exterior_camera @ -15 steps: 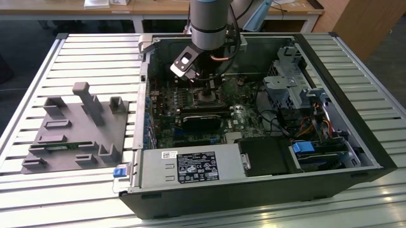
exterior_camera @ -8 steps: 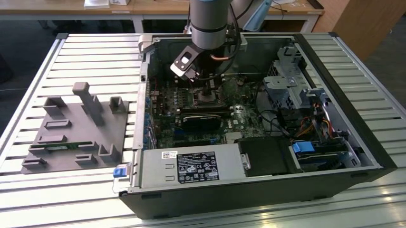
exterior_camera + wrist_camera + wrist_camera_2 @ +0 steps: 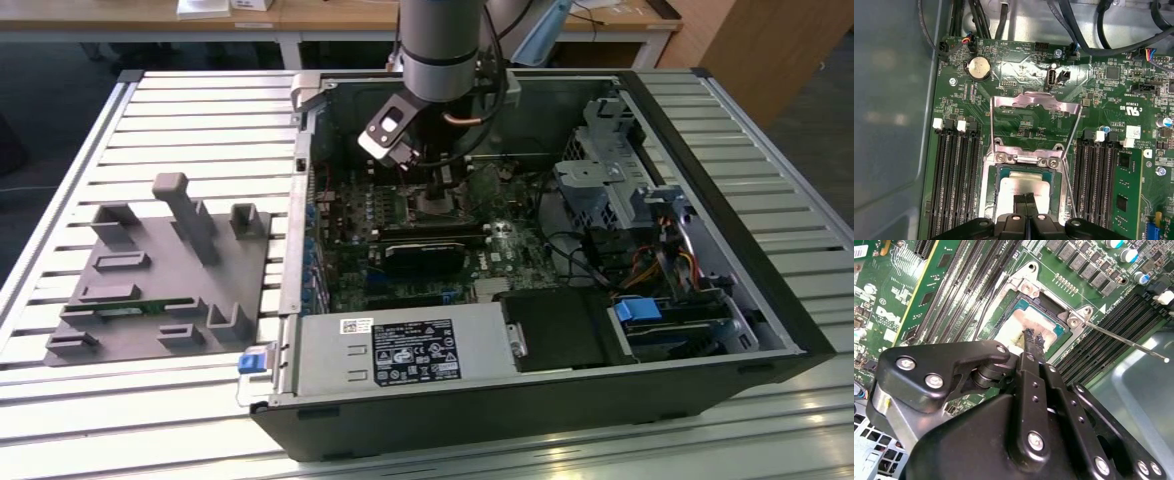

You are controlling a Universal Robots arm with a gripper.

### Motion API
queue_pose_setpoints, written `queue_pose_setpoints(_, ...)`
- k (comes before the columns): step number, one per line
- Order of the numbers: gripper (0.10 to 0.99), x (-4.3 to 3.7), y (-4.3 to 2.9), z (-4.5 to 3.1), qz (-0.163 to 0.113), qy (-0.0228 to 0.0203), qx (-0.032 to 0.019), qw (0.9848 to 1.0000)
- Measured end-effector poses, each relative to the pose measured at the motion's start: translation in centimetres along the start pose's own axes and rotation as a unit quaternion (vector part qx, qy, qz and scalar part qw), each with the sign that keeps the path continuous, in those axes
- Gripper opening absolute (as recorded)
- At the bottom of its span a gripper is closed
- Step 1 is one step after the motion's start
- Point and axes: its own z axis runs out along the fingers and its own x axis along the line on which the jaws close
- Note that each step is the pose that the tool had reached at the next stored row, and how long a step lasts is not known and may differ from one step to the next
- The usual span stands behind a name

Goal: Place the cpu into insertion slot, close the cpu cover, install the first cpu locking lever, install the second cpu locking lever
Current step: 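Close the cpu cover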

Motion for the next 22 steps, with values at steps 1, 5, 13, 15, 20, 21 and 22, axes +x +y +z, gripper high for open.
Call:
queue_pose_setpoints(1,0.106,0.00,0.00,-0.03,0.000,0.0000,0.0000,1.0000)
queue_pose_setpoints(5,0.106,0.00,0.01,-0.19,0.000,-0.0001,0.0000,1.0000)
queue_pose_setpoints(13,0.106,0.02,0.06,-0.97,0.000,0.0000,0.0000,1.0000)
queue_pose_setpoints(15,0.106,0.03,0.06,-1.13,0.000,-0.0001,0.0000,1.0000)
queue_pose_setpoints(20,0.106,0.02,0.09,-1.27,0.018,-0.0009,-0.0001,0.9998)
queue_pose_setpoints(21,0.106,-0.01,0.08,-1.28,0.022,-0.0012,0.0000,0.9998)
queue_pose_setpoints(22,0.106,-0.05,0.08,-1.29,0.024,-0.0013,0.0000,0.9997)
